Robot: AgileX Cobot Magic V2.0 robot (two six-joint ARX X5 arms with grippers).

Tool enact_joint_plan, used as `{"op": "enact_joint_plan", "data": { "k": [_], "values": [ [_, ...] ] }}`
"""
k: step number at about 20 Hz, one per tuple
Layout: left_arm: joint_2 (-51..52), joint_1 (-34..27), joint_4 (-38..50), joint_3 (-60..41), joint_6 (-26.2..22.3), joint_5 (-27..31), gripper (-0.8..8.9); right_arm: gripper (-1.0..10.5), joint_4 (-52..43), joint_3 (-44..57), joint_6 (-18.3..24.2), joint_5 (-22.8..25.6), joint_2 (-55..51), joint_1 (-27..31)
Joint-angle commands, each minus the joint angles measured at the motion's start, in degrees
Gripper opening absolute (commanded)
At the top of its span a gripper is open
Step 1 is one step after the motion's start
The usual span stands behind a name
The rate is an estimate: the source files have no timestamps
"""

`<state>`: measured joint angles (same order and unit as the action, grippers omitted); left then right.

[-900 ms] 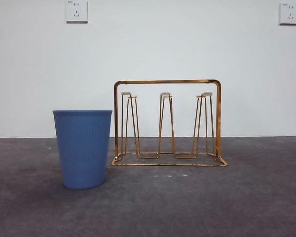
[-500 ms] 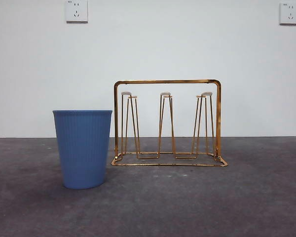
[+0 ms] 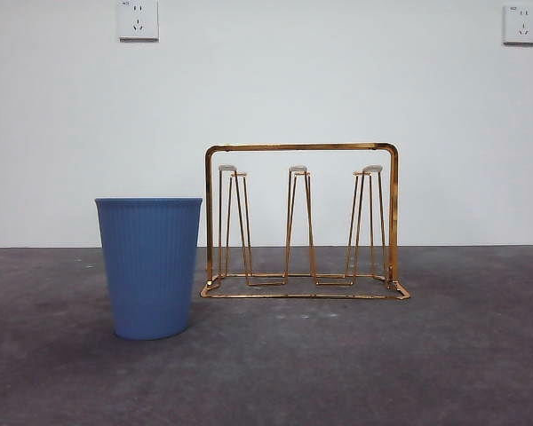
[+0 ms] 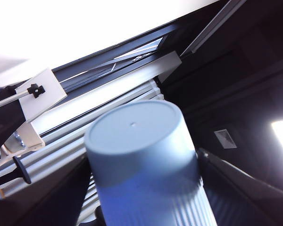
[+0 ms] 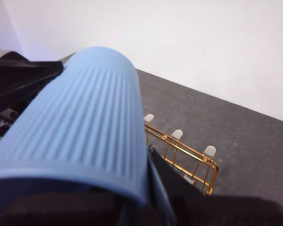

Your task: Pick up cup 1,put cup 1 in the cup rack,pick up cup 2,put cup 2 in the cup rack

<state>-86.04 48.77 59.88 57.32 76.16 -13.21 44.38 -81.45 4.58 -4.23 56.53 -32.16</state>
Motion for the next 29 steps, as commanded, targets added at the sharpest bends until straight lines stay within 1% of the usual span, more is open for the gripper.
{"op": "enact_joint_plan", "data": {
  "k": [1, 4, 10, 12, 15, 18, 20, 22, 24, 25, 26, 27, 28, 29],
  "values": [
    [-0.2, 0.0, 1.5, 0.2, -4.9, -0.3, -0.08, 1.1, 3.5, 0.7, 0.1, -0.5, 0.5, -0.1],
    [-0.2, -0.6, 1.5, 0.2, -4.9, -0.8, -0.08, 1.9, 5.5, 0.6, 0.0, -0.5, 0.0, -0.1],
    [-0.1, -2.2, -0.3, 0.2, -8.5, -2.2, -0.08, 1.9, 12.4, 0.6, 0.0, 0.2, -2.9, -0.1],
    [0.0, -2.5, -2.3, 0.2, -10.6, -2.2, -0.08, 1.9, 14.8, 0.6, -0.1, 0.2, -4.1, -0.1],
    [0.5, -2.5, -7.8, 0.3, -16.0, -2.1, -0.08, 1.9, 20.3, 0.6, -0.1, 0.5, -6.3, -0.1],
    [0.7, -2.3, -14.5, 1.3, -24.6, -1.5, -0.08, 1.9, 25.6, 0.6, -0.1, 2.3, -8.8, -0.1],
    [0.7, -1.7, -20.4, 3.0, -31.3, 0.8, -0.08, 1.9, 28.0, 0.6, -0.3, 3.2, -10.3, -0.1],
    [0.7, -0.1, -30.0, 6.7, -43.1, 6.8, -0.08, 1.9, 30.8, 0.6, -1.7, 5.4, -13.1, -0.1],
    [0.6, 1.8, -37.7, 10.7, -54.4, 16.2, -0.08, 1.9, 32.6, 0.6, -2.8, 8.0, -15.6, -0.1],
    [0.5, 3.0, -39.6, 12.1, -59.5, 21.4, -0.08, 1.9, 33.0, 0.6, -3.1, 8.5, -16.7, -0.1],
    [0.1, 4.2, -39.6, 12.7, -63.0, 26.1, -0.08, 1.9, 33.3, 0.6, -3.1, 8.8, -17.7, -0.1],
    [-0.2, 5.3, -39.0, 12.8, -65.3, 30.3, -0.08, 1.9, 33.5, 0.6, -3.1, 9.1, -18.5, -0.1],
    [-0.6, 5.9, -38.6, 12.8, -66.4, 33.7, -0.08, 1.9, 33.5, 0.6, -3.2, 9.2, -19.1, -0.1],
    [-1.4, 6.1, -37.7, 12.8, -66.7, 35.8, -0.08, 1.9, 33.5, 0.6, -3.3, 9.2, -19.4, -0.1]
  ]
}}
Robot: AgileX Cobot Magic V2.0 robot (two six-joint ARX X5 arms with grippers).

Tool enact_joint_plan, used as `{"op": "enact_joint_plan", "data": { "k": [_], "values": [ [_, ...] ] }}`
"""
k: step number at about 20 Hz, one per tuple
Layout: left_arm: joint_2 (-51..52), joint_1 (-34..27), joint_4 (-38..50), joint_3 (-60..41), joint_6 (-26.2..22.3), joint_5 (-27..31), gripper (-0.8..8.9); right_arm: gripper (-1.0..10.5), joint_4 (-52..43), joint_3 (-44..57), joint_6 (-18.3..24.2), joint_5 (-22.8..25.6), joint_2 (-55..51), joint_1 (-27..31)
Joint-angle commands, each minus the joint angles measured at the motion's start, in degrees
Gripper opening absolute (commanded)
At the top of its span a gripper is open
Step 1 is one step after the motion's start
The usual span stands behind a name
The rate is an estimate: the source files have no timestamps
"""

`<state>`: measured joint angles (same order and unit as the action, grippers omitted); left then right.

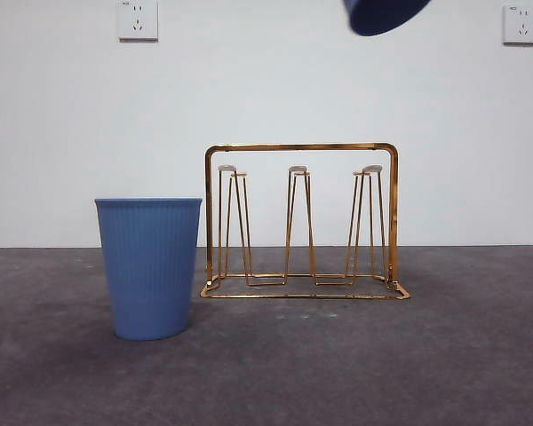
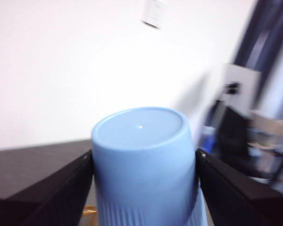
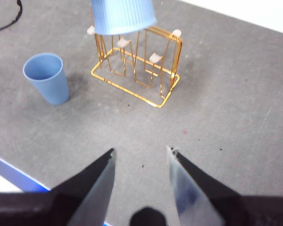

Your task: Pick up cup 1,put cup 1 in the cup rack,pick up cup 2,put cup 2 in the cup rack

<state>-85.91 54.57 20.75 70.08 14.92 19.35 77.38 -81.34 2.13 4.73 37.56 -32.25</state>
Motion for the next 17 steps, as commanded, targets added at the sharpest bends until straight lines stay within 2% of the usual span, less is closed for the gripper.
{"op": "enact_joint_plan", "data": {
  "k": [1, 5, 9, 17],
  "values": [
    [-2.8, 0.5, 2.3, 0.1, -5.6, 3.2, -0.08, 1.9, 0.6, 0.5, -1.0, 0.2, -0.5, 0.0],
    [-9.9, 0.6, 5.0, 2.1, -6.3, 7.4, -0.08, 1.9, 0.6, 0.5, -0.9, 0.2, -0.5, 0.0],
    [-15.8, 0.5, 5.0, 5.6, -8.1, 9.0, -0.08, 1.9, 0.8, 0.5, -0.8, 0.2, -0.6, 0.0],
    [-23.2, -1.2, 4.6, 8.7, -8.1, 10.7, -0.08, 1.9, 1.4, 0.5, -0.6, 0.2, -0.7, 0.0]
  ]
}}
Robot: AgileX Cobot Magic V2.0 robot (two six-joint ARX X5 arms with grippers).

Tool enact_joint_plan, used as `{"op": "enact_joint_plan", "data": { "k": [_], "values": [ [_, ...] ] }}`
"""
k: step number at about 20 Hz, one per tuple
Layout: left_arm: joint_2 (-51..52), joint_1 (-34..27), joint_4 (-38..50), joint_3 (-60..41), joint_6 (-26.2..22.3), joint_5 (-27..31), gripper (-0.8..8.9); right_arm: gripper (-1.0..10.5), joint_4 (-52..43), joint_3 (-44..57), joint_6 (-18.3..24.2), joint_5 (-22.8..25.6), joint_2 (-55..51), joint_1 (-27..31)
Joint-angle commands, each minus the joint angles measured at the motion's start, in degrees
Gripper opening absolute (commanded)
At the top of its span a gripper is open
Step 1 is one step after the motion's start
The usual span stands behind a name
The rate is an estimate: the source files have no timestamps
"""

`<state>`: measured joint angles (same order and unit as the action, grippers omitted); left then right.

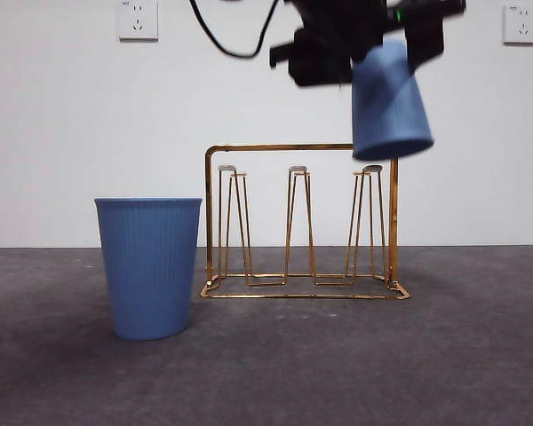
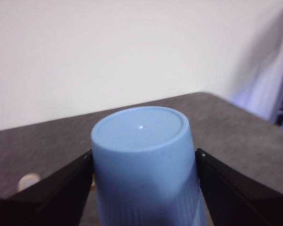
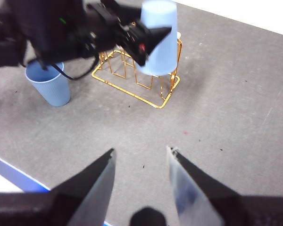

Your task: Pick up cup 1,put cup 1 in the cup rack,pick up cup 2,put cup 2 in the cup rack

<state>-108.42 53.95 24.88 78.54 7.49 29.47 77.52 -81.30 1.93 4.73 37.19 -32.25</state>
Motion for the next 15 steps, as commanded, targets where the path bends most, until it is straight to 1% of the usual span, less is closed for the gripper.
{"op": "enact_joint_plan", "data": {
  "k": [1, 6, 9, 11, 15],
  "values": [
    [-1.2, -0.6, 0.5, 0.2, -0.6, 0.6, -0.08, 1.9, 1.3, 0.5, -0.4, 0.2, -0.4, 0.0],
    [-2.3, -1.6, 0.0, 0.2, -0.6, 0.4, -0.08, 1.9, 1.3, 0.5, -0.2, 0.2, -0.4, 0.0],
    [-4.0, -1.9, -0.6, 0.2, -0.1, -1.0, -0.08, 1.9, 1.3, 0.5, -0.2, 0.2, -0.3, 0.0],
    [-5.1, -1.9, -0.9, 0.2, 0.0, -1.0, -0.08, 1.9, 1.3, 0.5, -0.2, 0.2, -0.3, 0.0],
    [-6.0, -1.9, -3.4, 0.2, 2.2, -1.0, -0.08, 1.9, 1.3, 0.5, -0.2, 0.2, -0.3, 0.0]
  ]
}}
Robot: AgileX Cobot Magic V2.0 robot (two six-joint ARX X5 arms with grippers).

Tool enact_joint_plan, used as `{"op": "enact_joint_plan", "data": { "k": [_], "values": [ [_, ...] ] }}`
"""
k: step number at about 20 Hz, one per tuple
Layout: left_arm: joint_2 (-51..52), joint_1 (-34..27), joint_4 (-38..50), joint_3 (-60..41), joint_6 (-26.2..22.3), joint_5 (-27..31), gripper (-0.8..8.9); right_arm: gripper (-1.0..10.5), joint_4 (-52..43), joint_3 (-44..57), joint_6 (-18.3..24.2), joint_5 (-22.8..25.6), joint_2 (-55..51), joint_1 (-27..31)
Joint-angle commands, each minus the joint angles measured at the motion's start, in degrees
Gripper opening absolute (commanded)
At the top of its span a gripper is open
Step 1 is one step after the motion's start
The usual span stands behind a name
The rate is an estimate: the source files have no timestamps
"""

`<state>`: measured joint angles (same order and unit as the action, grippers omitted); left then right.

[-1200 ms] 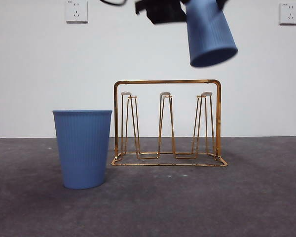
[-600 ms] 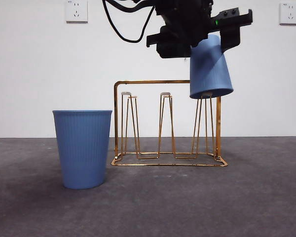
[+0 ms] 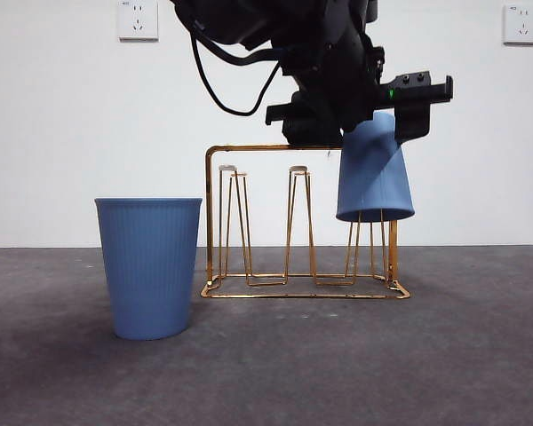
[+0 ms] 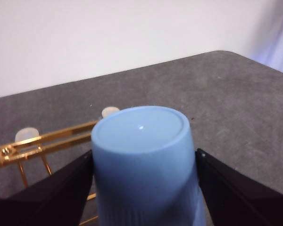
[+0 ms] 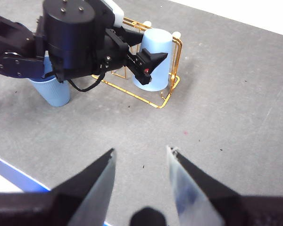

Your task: Pick up cup 1,put cup 1 in the cup rack,pick up cup 2,put cup 2 in the cup rack

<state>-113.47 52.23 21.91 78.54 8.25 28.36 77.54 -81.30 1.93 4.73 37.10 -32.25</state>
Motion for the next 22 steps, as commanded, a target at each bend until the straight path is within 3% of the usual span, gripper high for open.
{"op": "enact_joint_plan", "data": {
  "k": [1, 9, 10, 13, 22],
  "values": [
    [-1.0, -0.4, -1.9, 0.2, 2.4, 0.2, -0.08, 1.9, 1.3, 0.5, -0.2, 0.2, -0.3, 0.0],
    [-2.0, -0.6, -10.7, 0.2, 8.1, -3.5, 0.08, 1.9, 1.3, 0.5, 0.1, 0.2, -0.3, 0.0],
    [-2.0, -0.6, -11.0, 0.2, 8.3, -3.9, 0.69, 1.9, 1.3, 0.5, 0.2, 0.2, -0.3, 0.0],
    [-2.0, -0.6, -11.9, 0.2, 9.5, -7.6, 4.43, 1.9, 1.3, 0.5, 0.3, 0.2, -0.3, 0.0],
    [-2.0, -0.4, -23.6, 0.2, 13.2, -11.6, 4.54, 1.9, 1.3, 0.5, 1.2, 0.2, -0.3, 0.0]
  ]
}}
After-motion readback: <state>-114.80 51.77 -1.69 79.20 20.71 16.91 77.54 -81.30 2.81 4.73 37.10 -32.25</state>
